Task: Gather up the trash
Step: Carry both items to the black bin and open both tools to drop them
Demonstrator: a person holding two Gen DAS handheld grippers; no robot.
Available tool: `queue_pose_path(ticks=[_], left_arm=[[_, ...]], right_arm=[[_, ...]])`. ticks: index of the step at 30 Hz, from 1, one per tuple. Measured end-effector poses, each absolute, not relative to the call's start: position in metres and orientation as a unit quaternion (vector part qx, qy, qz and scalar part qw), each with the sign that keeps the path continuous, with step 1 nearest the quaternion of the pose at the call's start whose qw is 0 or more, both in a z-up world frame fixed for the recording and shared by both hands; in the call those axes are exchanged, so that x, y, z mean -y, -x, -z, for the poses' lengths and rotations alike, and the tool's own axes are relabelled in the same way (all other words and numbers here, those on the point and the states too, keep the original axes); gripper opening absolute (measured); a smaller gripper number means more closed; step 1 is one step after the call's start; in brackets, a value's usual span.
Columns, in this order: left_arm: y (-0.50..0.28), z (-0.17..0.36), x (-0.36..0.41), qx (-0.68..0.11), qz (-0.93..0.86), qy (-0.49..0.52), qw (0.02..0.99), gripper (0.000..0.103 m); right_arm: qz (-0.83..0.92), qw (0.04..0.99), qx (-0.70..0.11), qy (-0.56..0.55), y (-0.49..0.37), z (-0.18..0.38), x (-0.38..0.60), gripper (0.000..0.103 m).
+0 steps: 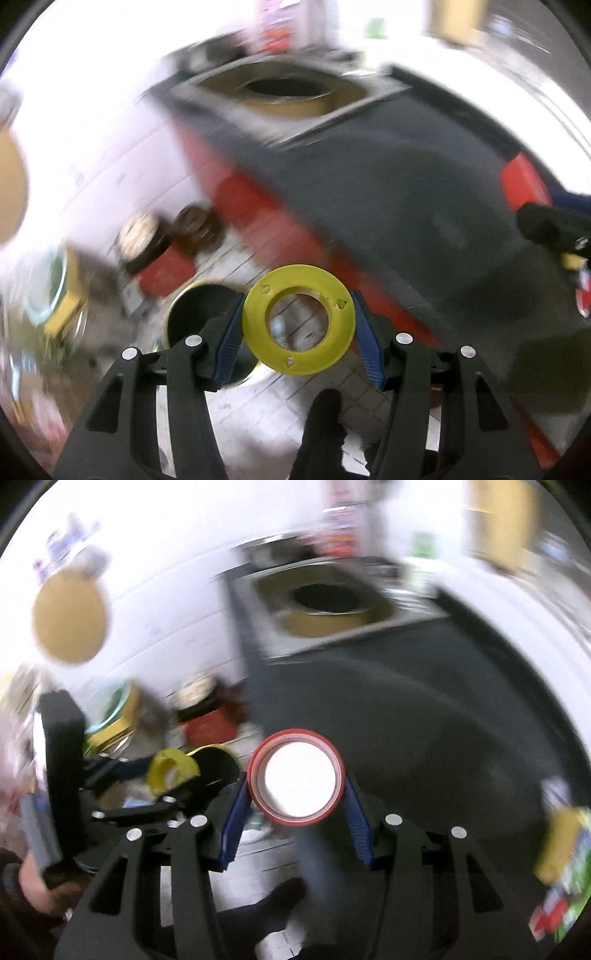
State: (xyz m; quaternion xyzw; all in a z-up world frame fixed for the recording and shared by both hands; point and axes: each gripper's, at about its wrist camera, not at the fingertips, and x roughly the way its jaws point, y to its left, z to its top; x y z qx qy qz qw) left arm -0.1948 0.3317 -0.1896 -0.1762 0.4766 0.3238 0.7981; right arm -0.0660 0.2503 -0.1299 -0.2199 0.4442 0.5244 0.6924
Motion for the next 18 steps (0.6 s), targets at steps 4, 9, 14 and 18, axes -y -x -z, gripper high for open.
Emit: queue_pose_path(ticks=[4,9,14,18], left_arm=[[0.257,0.245,-0.387,-0.481,-0.374,0.233,0.758,0.054],[0.312,0.327,-0.439,-0.478,-0.402,0.284,0.728,0.054],[0.317,0.381,-0.467,-0.472,-0.396,0.318,0.72,0.054],[0.318,0.412,-0.479,-0.475,-0.389,0.328,0.718,0.054]], right_arm=[[-0.58,0.626,-0.458,0.249,0.115,0.167,-0.336,0.049],[-0.611,0.569,-0.471,0.286,0.16,0.229,-0.414,0.049],[-0.605,0.53,-0.507,0.31,0.175,0.309,-0.468,0.049],[-0.601,0.514,-0.513,0.333,0.181,0.349,-0.5,0.049]])
